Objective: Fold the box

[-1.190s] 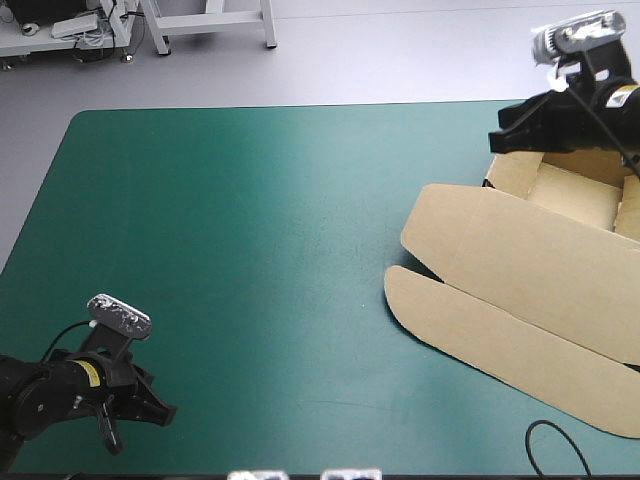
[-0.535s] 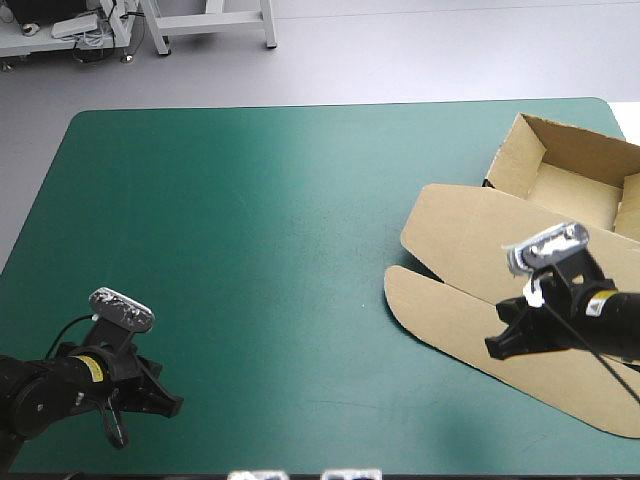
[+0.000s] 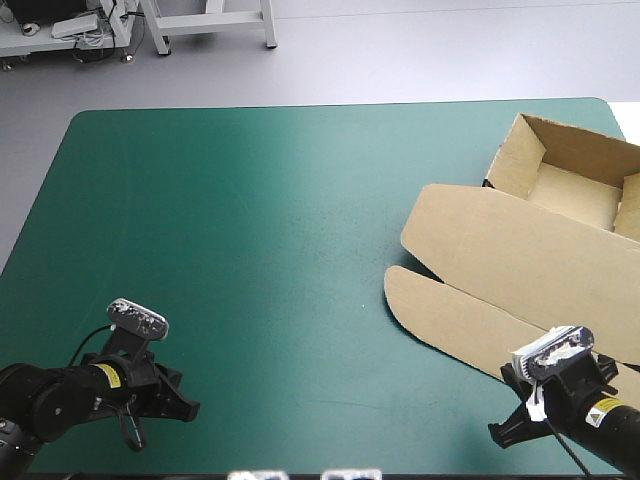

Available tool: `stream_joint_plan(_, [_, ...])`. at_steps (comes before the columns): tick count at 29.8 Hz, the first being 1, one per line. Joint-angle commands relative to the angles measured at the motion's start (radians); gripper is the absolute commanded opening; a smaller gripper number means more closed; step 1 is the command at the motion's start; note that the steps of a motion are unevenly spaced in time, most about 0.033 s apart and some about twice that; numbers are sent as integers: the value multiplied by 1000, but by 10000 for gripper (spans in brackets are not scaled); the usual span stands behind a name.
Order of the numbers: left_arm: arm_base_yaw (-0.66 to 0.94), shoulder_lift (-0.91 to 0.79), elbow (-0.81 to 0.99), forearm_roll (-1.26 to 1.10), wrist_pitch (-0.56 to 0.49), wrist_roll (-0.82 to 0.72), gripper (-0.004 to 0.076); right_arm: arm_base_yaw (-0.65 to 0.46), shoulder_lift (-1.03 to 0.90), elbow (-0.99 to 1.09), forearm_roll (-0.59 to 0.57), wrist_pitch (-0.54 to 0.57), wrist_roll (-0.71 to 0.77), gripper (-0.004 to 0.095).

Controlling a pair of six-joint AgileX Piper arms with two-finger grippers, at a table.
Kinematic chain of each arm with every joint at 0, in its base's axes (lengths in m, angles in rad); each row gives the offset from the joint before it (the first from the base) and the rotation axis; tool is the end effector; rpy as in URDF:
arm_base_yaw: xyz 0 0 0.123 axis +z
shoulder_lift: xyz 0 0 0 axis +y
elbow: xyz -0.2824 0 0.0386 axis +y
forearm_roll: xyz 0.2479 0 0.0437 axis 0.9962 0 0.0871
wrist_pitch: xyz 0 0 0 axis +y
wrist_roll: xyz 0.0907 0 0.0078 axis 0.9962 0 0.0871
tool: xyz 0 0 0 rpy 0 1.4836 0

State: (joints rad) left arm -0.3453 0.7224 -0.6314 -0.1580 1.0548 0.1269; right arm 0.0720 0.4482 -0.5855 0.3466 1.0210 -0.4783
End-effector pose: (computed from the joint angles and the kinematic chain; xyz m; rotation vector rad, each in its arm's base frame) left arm 0.0984 -0.0486 0.2812 0.5626 2.5755 -0.2824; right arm 0.0623 0.0310 0.2967 -0.5593 2.2413 0.2319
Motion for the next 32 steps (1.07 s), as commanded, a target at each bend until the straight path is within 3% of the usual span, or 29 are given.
stream_joint_plan(1, [0,-1,29,-53,-88,17,-9,4,-16,-14,19,-61,-11,-17])
stream_joint_plan(19, [0,-1,87,-68,-120,67,-9,4,-16,-14,12,-49,-11,-17])
stream_joint_plan(32, [0,-1,87,-94,-80,67,-9,4,-16,-14,12,-16,-11,-17])
